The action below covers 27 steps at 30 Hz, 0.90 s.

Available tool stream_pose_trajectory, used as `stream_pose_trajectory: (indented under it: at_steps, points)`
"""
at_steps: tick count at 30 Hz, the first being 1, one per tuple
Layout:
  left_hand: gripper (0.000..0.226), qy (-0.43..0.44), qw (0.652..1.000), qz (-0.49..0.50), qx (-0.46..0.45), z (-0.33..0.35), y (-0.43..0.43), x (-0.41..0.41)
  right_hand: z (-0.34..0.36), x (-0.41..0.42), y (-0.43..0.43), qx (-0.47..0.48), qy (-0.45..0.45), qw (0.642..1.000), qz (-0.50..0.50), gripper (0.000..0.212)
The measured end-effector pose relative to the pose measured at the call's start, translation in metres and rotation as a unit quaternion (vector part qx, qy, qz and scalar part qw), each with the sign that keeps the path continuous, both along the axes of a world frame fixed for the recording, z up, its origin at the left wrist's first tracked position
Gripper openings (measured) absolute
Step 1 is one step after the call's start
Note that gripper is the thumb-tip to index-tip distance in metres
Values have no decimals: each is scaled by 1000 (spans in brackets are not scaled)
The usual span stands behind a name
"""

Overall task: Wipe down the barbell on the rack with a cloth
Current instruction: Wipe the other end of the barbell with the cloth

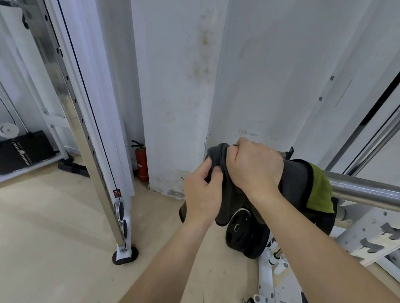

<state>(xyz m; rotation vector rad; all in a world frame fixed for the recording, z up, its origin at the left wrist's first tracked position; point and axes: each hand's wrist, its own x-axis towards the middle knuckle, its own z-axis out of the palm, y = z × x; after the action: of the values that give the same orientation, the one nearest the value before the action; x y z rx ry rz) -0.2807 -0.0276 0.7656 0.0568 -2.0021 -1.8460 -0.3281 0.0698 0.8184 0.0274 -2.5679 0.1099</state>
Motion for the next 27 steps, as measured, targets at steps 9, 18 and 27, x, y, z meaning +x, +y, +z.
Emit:
stream_pose_trajectory:
  at_steps: [9, 18, 27]
  points:
    - [14, 82, 981, 92, -151, 28, -19, 1, -3, 8, 11, 32, 18, 997, 69, 36]
    - [31, 144, 866, -67, -474, 57, 57, -27, -13, 46, 125, 48, 53, 997, 12, 41]
    - [35, 166, 859, -103, -474, 59, 201, -19, 41, 102, 260, -275, 212, 927, -144, 30]
